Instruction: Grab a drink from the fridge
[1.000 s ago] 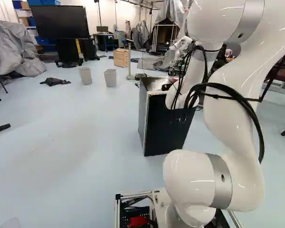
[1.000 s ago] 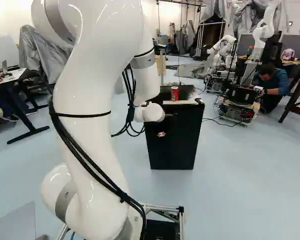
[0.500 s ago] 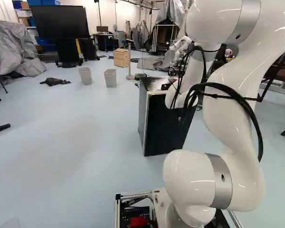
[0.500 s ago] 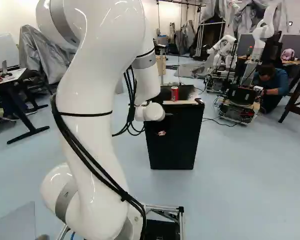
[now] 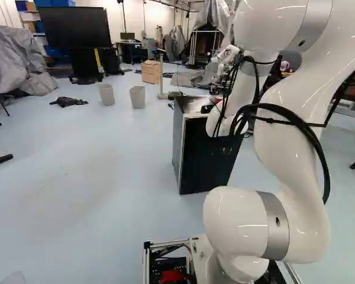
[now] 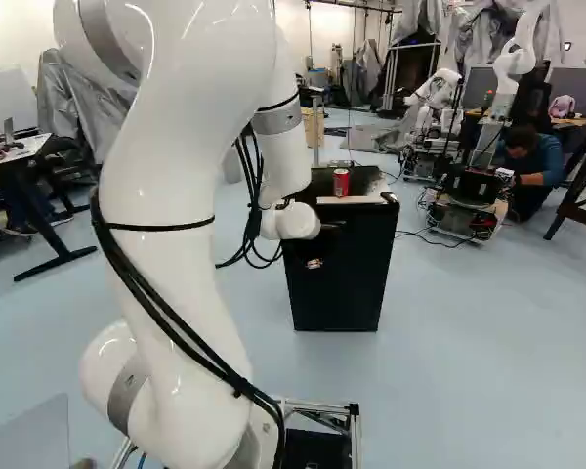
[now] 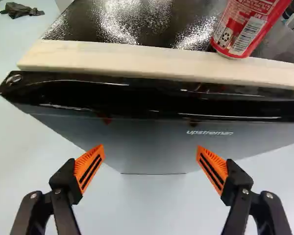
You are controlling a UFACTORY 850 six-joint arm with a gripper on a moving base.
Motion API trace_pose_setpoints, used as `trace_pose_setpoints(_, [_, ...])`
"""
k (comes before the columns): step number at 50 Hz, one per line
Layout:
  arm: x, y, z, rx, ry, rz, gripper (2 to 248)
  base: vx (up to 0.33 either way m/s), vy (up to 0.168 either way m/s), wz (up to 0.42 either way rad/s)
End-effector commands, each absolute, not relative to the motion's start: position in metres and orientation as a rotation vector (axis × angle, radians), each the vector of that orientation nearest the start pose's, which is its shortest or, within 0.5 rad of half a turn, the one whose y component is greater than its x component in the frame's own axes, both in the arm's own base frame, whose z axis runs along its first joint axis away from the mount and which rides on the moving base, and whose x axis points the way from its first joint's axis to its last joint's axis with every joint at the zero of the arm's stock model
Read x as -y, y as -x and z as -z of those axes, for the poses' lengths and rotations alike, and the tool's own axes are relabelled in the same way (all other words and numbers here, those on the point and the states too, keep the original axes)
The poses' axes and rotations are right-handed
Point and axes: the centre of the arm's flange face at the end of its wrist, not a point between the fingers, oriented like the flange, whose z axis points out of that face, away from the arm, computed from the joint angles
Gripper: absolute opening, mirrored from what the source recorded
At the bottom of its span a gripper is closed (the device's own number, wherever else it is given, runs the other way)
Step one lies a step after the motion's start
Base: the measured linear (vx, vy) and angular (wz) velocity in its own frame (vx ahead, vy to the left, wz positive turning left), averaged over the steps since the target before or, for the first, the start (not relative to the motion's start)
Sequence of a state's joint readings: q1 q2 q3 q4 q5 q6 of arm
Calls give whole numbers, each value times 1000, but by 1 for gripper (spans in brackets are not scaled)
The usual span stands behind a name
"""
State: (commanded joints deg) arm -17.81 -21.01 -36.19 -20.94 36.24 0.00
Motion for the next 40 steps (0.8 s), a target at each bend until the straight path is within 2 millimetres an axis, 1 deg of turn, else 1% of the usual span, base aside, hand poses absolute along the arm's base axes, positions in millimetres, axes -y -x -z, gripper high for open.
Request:
trace_pose_setpoints(11, [118,-426,-301,120,2899,1360,247,0,0,0])
trace_pose_setpoints(18, [114,-414,-305,104,2881,1397,247,0,0,0])
trace_pose_setpoints(40, [108,-381,-323,-13,2748,1678,247,0,0,0])
